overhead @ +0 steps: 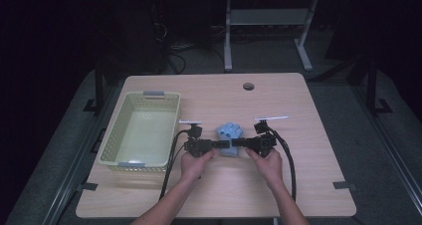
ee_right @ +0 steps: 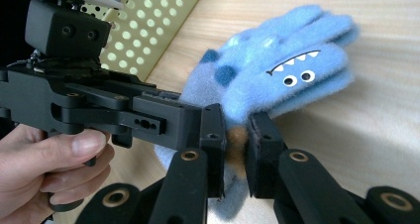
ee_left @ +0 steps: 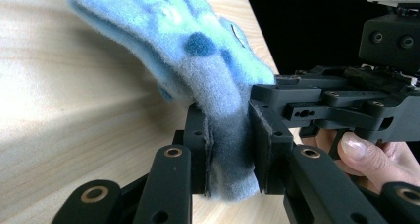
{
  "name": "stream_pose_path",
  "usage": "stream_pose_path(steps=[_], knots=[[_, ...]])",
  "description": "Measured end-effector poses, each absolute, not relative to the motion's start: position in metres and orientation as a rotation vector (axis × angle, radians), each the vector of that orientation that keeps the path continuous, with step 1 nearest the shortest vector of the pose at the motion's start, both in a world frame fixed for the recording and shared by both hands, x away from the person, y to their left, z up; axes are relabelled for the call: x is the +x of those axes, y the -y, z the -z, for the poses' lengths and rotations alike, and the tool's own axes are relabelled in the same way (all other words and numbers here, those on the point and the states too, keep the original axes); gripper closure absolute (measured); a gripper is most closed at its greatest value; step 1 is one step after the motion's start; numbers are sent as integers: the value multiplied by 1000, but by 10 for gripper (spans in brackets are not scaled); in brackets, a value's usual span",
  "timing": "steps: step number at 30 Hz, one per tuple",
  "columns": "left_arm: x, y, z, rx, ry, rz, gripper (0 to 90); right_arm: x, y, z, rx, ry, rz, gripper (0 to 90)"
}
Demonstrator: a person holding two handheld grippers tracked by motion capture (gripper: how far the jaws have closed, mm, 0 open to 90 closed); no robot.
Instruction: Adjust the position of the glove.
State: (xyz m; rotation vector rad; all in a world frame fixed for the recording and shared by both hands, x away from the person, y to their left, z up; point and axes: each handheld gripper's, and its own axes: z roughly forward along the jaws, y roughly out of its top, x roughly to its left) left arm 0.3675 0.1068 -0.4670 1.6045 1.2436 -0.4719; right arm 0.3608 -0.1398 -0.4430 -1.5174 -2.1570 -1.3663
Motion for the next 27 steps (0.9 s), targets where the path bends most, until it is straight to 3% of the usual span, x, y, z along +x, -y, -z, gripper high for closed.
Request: stream_pose_path(steps=[11, 27], knots=[[369, -116, 433, 1599, -1177, 441, 716, 360, 134, 412, -1475, 2186, 1446, 805], [375, -140, 414, 1586, -1163, 426, 716, 369, 111, 389, -1413, 2231, 1475, 804]])
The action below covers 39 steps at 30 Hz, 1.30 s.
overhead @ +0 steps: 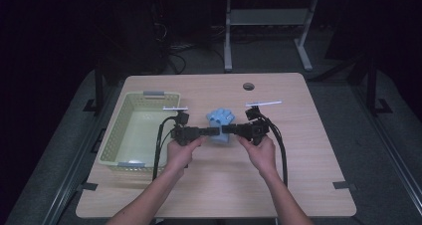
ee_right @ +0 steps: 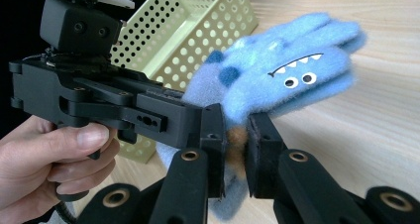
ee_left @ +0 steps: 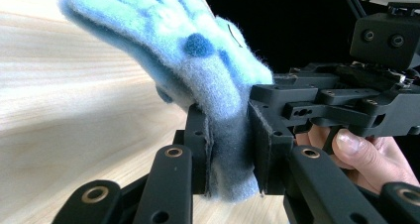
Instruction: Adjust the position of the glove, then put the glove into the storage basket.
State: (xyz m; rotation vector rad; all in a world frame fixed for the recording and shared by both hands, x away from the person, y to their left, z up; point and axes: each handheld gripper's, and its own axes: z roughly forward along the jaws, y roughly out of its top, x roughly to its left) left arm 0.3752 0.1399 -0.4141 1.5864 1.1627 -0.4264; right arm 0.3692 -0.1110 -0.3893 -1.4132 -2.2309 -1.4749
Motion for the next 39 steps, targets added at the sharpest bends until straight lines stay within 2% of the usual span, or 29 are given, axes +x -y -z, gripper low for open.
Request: stream_pose_path(steps=[25, 39], knots=[[372, -178, 402, 1569, -1172, 394, 716, 378, 76, 378, -1321, 2269, 1459, 804], [371, -212, 394, 1567, -1177, 349, 720, 385, 43, 373, -1265, 2271, 1469, 802]])
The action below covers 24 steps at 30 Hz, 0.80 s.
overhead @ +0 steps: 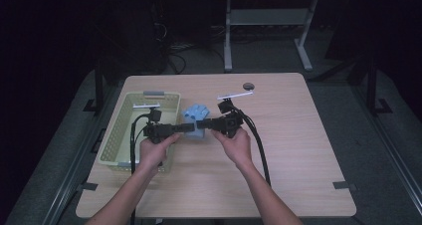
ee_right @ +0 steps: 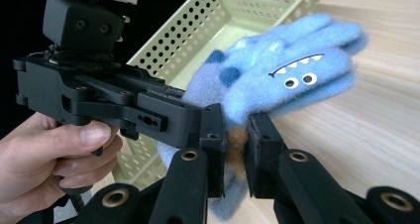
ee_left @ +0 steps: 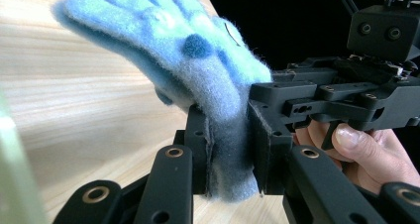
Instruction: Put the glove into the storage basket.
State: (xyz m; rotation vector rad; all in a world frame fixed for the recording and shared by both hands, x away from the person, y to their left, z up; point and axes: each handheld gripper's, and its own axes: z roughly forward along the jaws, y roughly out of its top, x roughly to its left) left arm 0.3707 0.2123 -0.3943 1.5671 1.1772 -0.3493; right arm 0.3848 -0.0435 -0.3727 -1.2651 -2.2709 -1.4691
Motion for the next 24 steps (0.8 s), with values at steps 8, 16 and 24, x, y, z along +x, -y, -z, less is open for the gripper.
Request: stream_pose_path(steps=[8, 16, 24], knots=[[369, -228, 391, 1554, -1177, 326, 721, 388, 29, 369, -1250, 2239, 1483, 800], [367, -245, 389, 1539, -1177, 317, 722, 390, 13, 367, -1219, 2248, 1487, 800], [365, -265, 384, 1526, -1191, 290, 723, 396, -6, 363, -1180, 2246, 1486, 796]])
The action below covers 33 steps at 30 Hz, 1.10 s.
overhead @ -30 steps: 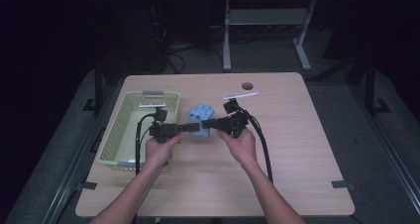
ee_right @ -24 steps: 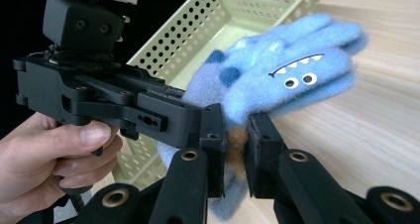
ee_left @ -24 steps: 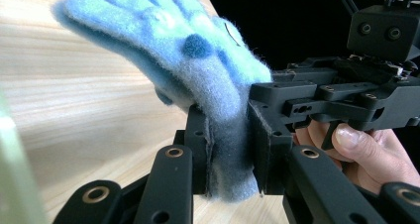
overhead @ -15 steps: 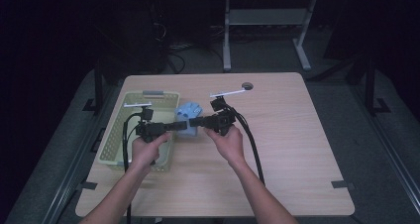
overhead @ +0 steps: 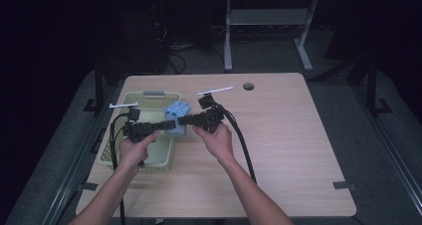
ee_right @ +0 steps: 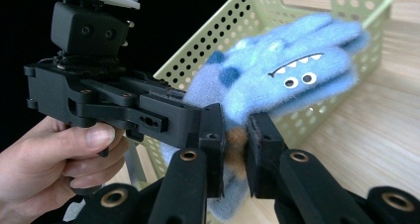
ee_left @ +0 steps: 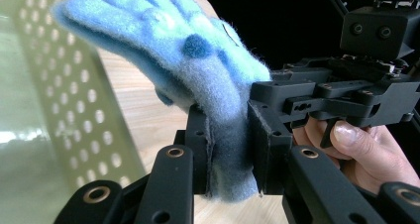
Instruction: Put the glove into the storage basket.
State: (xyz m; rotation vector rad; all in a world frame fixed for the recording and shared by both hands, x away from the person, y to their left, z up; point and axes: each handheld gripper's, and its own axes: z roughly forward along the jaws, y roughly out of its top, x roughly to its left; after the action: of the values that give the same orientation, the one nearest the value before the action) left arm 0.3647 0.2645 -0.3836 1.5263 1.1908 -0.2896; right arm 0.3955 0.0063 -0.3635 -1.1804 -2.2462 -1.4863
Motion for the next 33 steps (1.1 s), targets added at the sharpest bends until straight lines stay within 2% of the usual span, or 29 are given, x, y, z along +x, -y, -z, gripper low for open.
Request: stream_pose_path(steps=[33], knots=[[360, -308, 391, 1520, -1235, 288, 729, 404, -48, 375, -1140, 2191, 1440, 754]])
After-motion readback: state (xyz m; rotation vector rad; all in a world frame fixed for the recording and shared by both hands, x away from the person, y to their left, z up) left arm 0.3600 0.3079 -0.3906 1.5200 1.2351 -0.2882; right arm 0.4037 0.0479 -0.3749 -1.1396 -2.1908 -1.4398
